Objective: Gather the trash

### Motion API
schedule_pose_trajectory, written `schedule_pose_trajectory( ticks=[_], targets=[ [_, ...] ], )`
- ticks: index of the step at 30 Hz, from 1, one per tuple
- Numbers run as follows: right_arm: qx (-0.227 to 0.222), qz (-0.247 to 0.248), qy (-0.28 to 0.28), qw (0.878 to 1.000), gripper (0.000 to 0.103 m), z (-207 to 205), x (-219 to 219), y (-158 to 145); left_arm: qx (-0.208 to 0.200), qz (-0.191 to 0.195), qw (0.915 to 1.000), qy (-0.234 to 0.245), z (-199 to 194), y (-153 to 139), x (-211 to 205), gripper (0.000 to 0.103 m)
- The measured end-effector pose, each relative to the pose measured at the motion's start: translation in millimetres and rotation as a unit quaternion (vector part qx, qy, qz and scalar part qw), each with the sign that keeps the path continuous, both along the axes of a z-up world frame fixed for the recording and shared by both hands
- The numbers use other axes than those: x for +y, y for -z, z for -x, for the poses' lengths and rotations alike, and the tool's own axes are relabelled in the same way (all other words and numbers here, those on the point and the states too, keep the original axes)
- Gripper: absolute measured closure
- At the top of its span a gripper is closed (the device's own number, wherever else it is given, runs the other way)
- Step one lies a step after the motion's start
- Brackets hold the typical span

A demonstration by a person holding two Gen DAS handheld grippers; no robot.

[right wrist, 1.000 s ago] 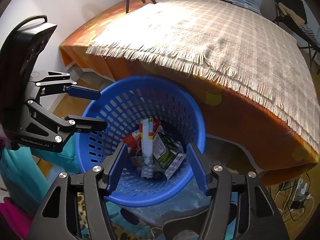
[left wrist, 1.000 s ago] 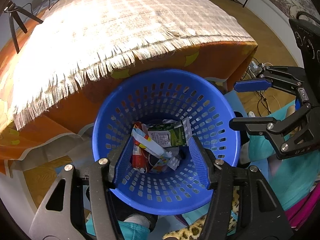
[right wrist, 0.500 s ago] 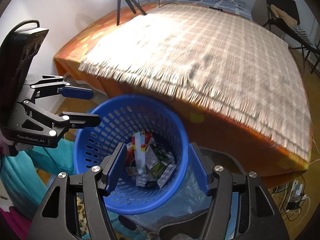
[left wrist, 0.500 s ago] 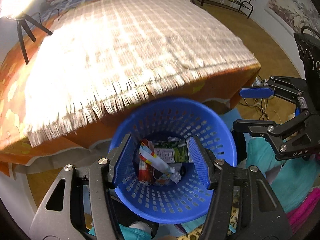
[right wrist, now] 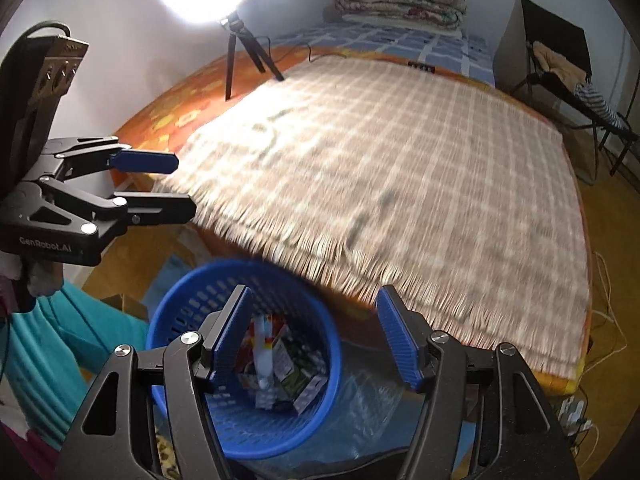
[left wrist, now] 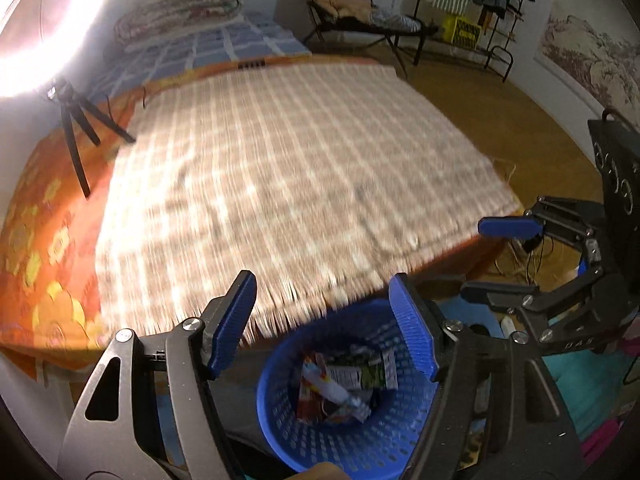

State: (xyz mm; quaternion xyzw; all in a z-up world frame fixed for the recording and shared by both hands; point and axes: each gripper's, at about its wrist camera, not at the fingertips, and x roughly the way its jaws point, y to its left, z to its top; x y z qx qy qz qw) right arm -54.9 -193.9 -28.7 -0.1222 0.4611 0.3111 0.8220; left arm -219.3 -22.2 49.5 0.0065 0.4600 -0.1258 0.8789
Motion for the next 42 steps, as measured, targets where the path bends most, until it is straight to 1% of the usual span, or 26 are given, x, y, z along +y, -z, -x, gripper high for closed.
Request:
schedule_pose_trajectory(
  ticks=[3, 5, 8, 10, 13, 15, 18, 20, 22, 26, 28, 30, 34, 42],
  targets=[
    [-0.013, -0.004, 0.003, 1.000, 0.036, -11, 2, -9, -0.021, 0.005, 0.9997, -0.008, -8, -14, 1, 0.029],
    [-0.021, -0.006, 0.005, 1.000, 0.035, -16, 2, -16, -0.032, 0.009, 0.9994, -0.013, -13, -21, 2, 0.026],
    [-0.033, -0.011, 0.009, 0.999, 0.035, -26, 3, -23, -0.043, 0.008, 0.9988, -0.020, -20, -30, 3, 0.025],
    [-0.042, -0.014, 0.013, 0.999, 0.032, -32, 3, -28, -0.051, 0.007, 0.9983, -0.027, -25, -35, 4, 0.023],
    [-0.052, -0.020, 0.021, 0.998, 0.029, -41, 1, -33, -0.060, 0.012, 0.9975, -0.036, -31, -40, 6, 0.019],
    [-0.057, -0.026, 0.027, 0.998, 0.028, -48, 0, -36, -0.066, 0.015, 0.9968, -0.042, -35, -44, 8, 0.018],
    [-0.064, -0.032, 0.037, 0.997, 0.025, -57, -3, -40, -0.072, 0.010, 0.9960, -0.052, -38, -46, 7, 0.015],
    [-0.068, -0.037, 0.044, 0.996, 0.024, -62, -6, -41, -0.075, 0.011, 0.9955, -0.056, -40, -46, 8, 0.009],
    [-0.071, -0.043, 0.056, 0.995, 0.024, -69, -9, -41, -0.080, 0.013, 0.9949, -0.060, -42, -47, 8, 0.008],
    [-0.069, -0.050, 0.070, 0.994, 0.023, -80, -11, -39, -0.080, 0.014, 0.9940, -0.073, -47, -45, 8, 0.005],
    [-0.072, -0.046, 0.075, 0.994, 0.023, -82, -12, -38, -0.077, 0.015, 0.9938, -0.079, -50, -43, 9, 0.004],
    [-0.075, -0.043, 0.080, 0.993, 0.023, -85, -11, -37, -0.071, 0.009, 0.9933, -0.091, -53, -42, 9, 0.001],
    [-0.069, -0.046, 0.088, 0.993, 0.023, -87, -13, -34, -0.067, 0.008, 0.9925, -0.102, -55, -38, 11, 0.001],
    [-0.060, -0.042, 0.095, 0.993, 0.023, -86, -9, -29, -0.064, 0.002, 0.9923, -0.106, -50, -36, 10, 0.001]
  ],
)
